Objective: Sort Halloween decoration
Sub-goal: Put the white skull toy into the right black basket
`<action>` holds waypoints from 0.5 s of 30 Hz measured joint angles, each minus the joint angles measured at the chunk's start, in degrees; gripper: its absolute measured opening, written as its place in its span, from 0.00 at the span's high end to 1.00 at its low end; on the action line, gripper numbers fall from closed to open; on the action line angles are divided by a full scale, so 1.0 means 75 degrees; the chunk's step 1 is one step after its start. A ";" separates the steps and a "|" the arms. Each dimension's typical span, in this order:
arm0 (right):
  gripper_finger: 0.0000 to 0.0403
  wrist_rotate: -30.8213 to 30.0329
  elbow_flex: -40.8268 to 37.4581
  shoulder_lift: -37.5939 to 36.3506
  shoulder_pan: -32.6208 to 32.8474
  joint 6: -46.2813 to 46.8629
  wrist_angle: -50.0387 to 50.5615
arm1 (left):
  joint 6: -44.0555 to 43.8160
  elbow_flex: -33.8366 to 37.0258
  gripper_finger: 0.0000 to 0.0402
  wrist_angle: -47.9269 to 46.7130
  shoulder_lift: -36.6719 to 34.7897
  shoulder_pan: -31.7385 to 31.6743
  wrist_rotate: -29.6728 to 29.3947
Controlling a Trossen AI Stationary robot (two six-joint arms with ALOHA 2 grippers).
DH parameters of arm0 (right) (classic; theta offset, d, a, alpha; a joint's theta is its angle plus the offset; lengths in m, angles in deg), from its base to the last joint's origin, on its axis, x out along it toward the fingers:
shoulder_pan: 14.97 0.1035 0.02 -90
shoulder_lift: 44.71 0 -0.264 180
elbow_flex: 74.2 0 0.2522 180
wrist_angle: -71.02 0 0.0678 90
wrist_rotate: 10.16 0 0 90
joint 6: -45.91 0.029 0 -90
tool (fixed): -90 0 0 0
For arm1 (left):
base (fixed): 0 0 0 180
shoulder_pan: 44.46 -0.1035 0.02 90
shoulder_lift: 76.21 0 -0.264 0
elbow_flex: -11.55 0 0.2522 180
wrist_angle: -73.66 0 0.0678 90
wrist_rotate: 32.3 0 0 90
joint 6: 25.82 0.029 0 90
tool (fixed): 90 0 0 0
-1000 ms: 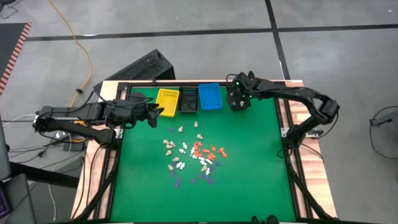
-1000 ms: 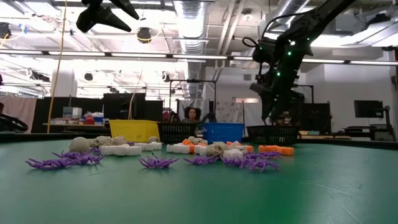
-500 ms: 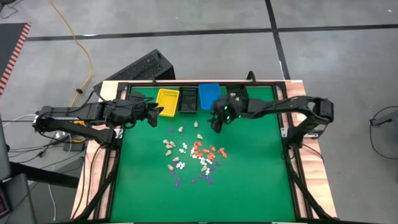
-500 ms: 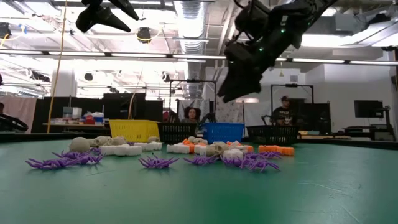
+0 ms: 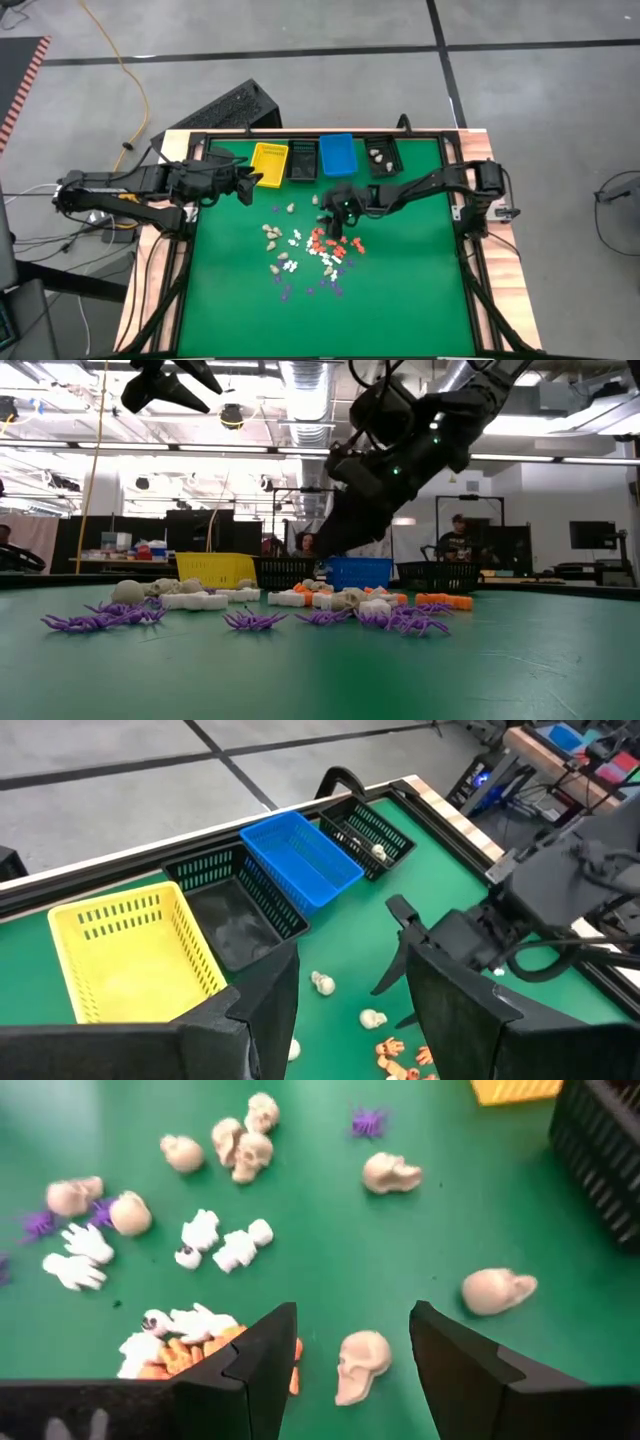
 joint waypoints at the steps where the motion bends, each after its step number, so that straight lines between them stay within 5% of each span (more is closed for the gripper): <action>1: 0.45 -0.0085 0.0000 0.0085 0.0036 0.0032 -0.0063 | 0.0000 0.0000 0.56 -0.0012 0.0000 0.0000 0.0003; 15: 0.45 -0.0487 0.0009 0.0928 0.0087 0.0445 -0.0226 | 0.0021 0.0000 0.56 -0.0039 0.0000 0.0001 0.0003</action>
